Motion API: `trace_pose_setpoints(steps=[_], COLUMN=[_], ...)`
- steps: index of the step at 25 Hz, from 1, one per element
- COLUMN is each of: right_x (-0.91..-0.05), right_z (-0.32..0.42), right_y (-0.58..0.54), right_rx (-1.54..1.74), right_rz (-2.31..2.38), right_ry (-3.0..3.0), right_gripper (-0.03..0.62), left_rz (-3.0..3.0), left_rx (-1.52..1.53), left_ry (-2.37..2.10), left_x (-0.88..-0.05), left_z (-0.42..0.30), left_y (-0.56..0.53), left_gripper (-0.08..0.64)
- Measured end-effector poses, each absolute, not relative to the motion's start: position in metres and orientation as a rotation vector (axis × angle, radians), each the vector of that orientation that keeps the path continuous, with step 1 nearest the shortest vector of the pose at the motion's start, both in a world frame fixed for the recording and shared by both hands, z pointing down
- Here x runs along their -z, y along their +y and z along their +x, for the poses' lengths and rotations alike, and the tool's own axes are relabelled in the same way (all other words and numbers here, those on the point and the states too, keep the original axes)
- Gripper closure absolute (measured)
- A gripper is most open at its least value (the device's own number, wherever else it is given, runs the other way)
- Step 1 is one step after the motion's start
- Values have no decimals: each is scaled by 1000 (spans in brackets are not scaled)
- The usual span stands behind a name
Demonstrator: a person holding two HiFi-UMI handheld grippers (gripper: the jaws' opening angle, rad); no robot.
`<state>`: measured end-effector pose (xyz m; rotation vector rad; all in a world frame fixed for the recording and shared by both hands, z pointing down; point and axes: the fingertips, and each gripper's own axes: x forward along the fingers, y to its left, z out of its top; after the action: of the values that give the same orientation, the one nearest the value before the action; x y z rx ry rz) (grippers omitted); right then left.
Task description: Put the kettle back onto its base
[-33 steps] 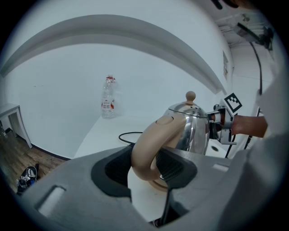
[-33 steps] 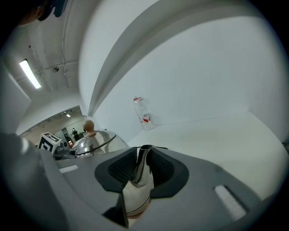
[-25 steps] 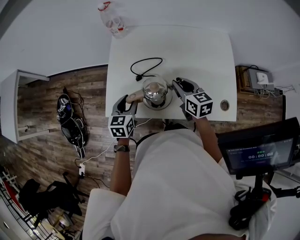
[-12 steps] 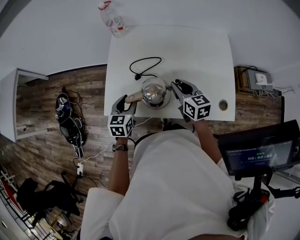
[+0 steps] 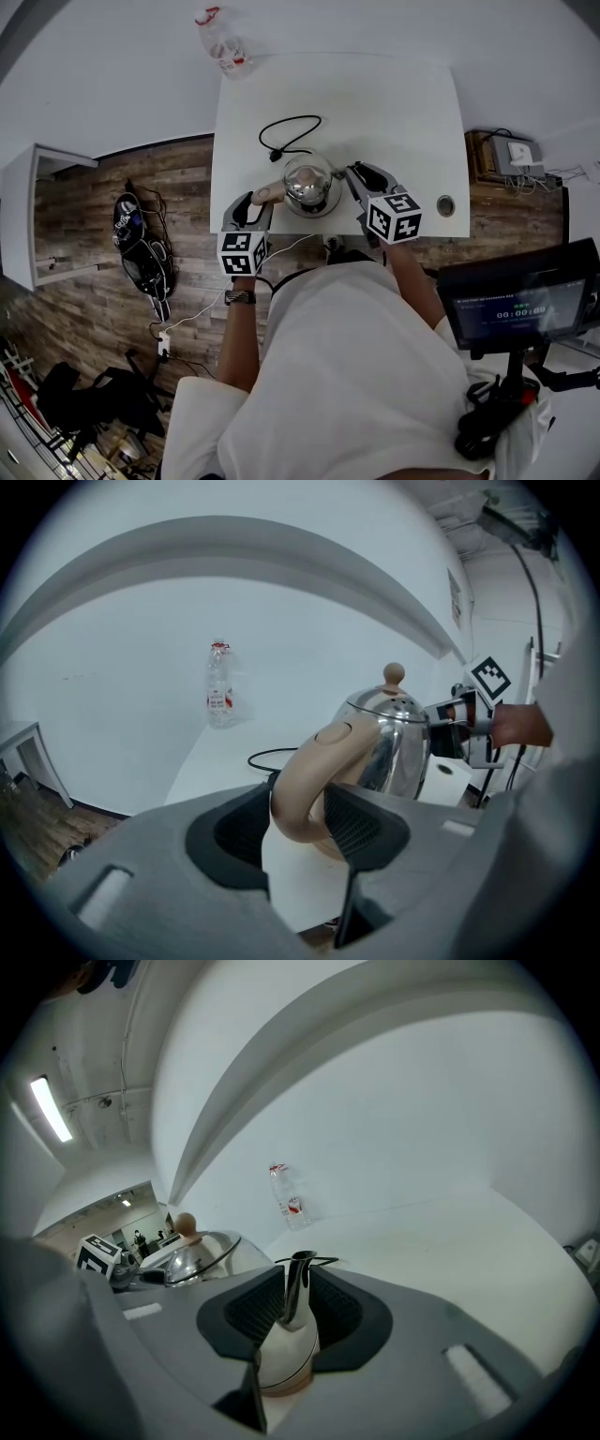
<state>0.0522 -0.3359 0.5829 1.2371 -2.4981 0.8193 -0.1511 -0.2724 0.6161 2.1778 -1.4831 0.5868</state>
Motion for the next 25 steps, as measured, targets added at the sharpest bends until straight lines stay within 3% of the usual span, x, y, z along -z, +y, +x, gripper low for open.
trace_pose_setpoints(steps=[20,25], right_x=[-532,-500], right_z=[56,50], right_y=[-275,-257], right_rx=[-626,-553], right_rz=[1374,1384], right_ry=[-2478,-2516], right_gripper=[523,552], left_rz=[2302,2391], left_rx=[-606,-580], left_ry=[-1492,-1469], left_x=[-568,-543], left_z=[-171,-168], left_y=[-224,-217], left_gripper=[387,445])
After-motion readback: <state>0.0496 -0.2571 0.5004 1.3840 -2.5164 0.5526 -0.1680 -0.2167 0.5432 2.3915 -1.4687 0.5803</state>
